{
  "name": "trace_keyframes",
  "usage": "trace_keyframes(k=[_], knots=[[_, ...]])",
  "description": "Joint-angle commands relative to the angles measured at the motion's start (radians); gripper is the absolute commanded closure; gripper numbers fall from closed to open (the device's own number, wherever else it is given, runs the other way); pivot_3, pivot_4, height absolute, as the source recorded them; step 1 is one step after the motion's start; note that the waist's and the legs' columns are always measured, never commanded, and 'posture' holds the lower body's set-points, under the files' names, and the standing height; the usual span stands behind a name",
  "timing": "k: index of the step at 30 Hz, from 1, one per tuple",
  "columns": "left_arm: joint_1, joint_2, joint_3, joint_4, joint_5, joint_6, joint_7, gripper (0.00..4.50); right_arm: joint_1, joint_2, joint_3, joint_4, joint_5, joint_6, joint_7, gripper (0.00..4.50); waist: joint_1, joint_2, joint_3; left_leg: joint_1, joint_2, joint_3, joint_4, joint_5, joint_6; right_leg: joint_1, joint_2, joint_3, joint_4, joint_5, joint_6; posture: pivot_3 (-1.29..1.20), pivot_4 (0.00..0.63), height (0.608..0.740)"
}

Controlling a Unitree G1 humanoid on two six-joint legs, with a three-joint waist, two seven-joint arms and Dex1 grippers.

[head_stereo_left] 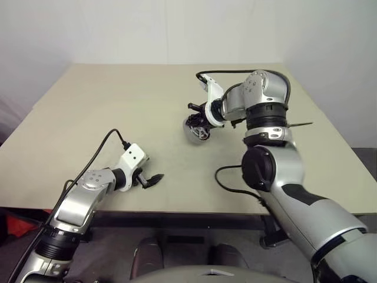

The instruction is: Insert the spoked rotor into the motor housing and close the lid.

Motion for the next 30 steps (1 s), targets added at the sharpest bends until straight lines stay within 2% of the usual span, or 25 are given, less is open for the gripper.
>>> trace_keyframes(k=[1, 4, 9, 18, 30], knots=[[0.006, 0.011, 0.032, -0.055, -0.012, 0.014, 0.015, 0.0, -0.052, 0.126, -0.245, -0.2, -0.038, 0.004, -0.237, 4.49, 0.0, 0.0, 0.0, 0.0, 0.0, 0.0, -0.001, 0.001, -0.001, -0.001, 0.0, 0.0, 0.0, 0.0, 0.0, 0.0, 0.0, 0.74], [0.011, 0.013, 0.036, -0.065, -0.015, 0.023, 0.02, 0.0, -0.065, 0.245, -0.385, -0.337, -0.068, 0.004, -0.371, 4.49, 0.016, 0.001, 0.0, -0.002, 0.0, -0.001, -0.002, 0.003, -0.005, -0.001, 0.002, -0.001, 0.0, -0.001, 0.003, 0.0, 0.0, 0.74], [0.003, 0.019, 0.038, -0.065, -0.017, 0.028, 0.018, 0.0, -0.074, 0.329, -0.474, -0.443, -0.053, 0.004, -0.494, 4.49, 0.009, 0.001, 0.001, 0.0, -0.002, 0.0, -0.003, 0.005, -0.007, -0.002, 0.0, 0.001, 0.001, -0.003, 0.01, 0.0, 0.0, 0.74], [-0.01, 0.016, 0.027, -0.051, -0.016, 0.024, 0.017, 0.0, -0.012, 0.331, -0.406, -0.465, 0.057, 0.004, -0.564, 4.49, -0.002, 0.003, 0.001, 0.004, 0.002, -0.001, -0.006, 0.008, -0.014, -0.004, 0.006, 0.002, 0.006, -0.002, 0.009, 0.0, 0.0, 0.74], [-0.012, 0.013, 0.027, -0.053, -0.02, 0.029, 0.02, 0.0, 0.085, 0.299, -0.301, -0.426, 0.359, 0.004, -0.739, 4.49, 0.0, 0.003, 0.001, 0.004, 0.002, -0.001, -0.005, 0.008, -0.014, -0.004, 0.006, 0.003, 0.008, -0.002, 0.009, 0.0, 0.0, 0.74]])
